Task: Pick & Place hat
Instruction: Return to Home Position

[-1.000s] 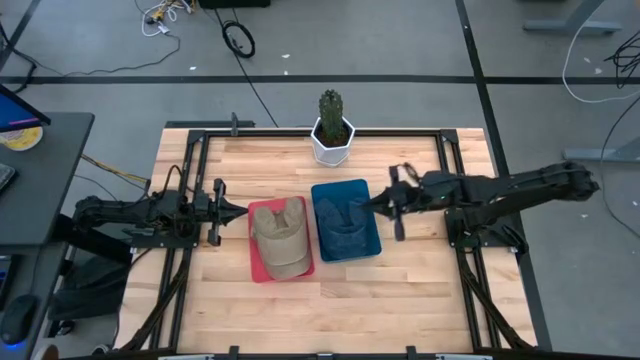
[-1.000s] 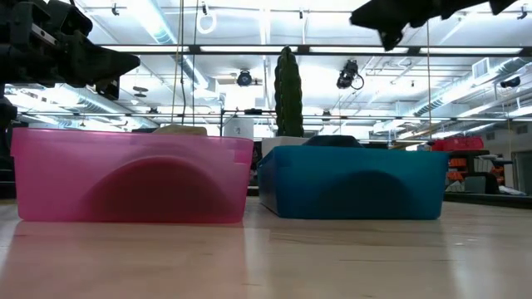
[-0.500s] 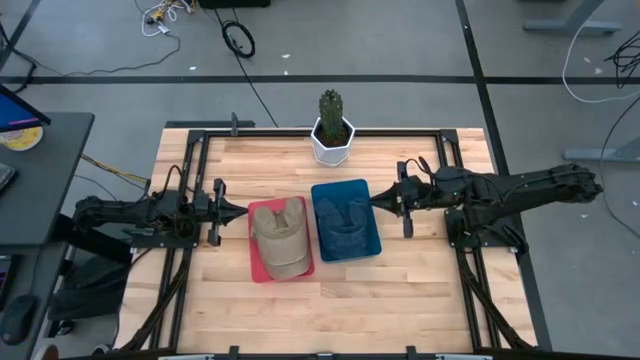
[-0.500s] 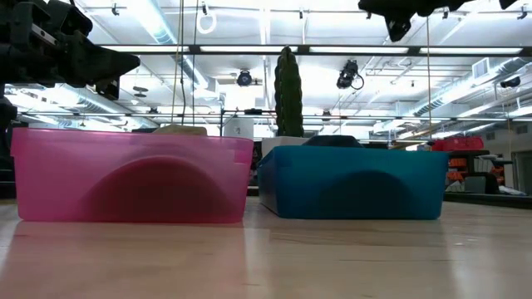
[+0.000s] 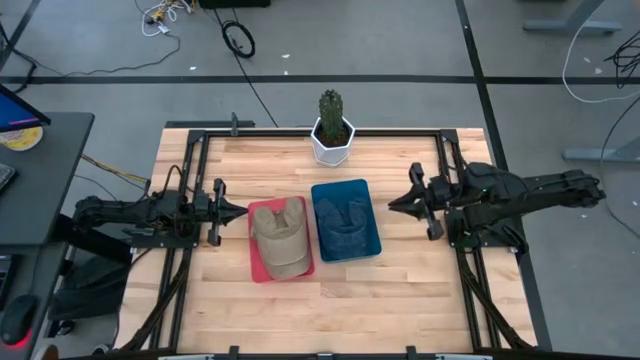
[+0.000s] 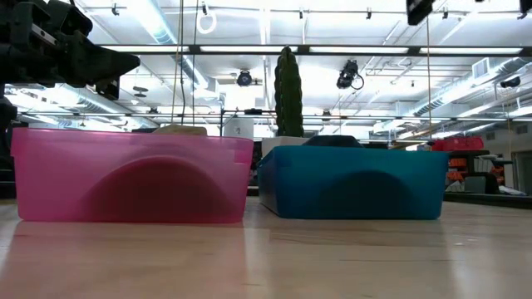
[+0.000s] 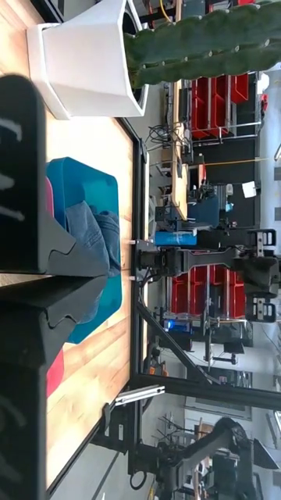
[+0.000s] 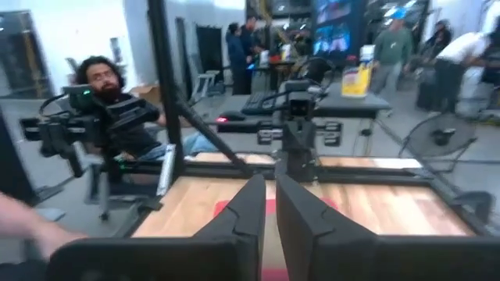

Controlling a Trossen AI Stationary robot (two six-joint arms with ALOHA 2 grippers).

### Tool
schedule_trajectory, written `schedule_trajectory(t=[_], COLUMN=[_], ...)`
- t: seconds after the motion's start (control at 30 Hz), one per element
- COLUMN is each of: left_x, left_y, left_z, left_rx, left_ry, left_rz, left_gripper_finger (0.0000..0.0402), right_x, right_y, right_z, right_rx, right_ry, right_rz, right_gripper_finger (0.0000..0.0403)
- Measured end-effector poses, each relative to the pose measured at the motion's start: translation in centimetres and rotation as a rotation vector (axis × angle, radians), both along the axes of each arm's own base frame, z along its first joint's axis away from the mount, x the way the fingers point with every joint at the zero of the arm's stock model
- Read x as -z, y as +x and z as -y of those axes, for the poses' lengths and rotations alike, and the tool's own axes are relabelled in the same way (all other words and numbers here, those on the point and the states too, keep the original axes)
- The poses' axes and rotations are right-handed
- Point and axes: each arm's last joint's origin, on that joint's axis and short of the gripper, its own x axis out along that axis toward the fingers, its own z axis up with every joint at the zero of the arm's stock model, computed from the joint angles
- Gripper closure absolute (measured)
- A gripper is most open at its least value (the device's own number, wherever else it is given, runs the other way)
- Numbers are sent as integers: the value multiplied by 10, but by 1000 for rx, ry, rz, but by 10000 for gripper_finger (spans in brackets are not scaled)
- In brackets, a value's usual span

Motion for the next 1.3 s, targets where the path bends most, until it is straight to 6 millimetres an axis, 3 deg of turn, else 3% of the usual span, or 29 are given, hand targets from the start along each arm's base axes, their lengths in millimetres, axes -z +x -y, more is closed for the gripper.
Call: schedule_trajectory(t=[0.3, 0.47, 0.7, 0.93, 1.17, 1.3], left_x=[0, 0, 0, 0, 0, 0], left_y=[0, 0, 0, 0, 0, 0], left_z=[0, 0, 0, 0, 0, 0], left_rx=[0, 0, 0, 1, 0, 0], left_ry=[0, 0, 0, 0, 0, 0], left_rz=[0, 0, 0, -1, 0, 0], left_gripper_finger=[399, 399, 399, 399, 399, 399], right_x=[22, 30, 48, 65, 104, 105], right_y=[-47, -71, -90, -82, -69, -68], right_z=[9, 11, 12, 12, 9, 11], right_rx=[163, 149, 148, 150, 130, 193], right_ry=[31, 60, 61, 58, -68, -67], right_rz=[156, 255, 351, 460, 473, 445], right_gripper_finger=[366, 366, 366, 366, 366, 366])
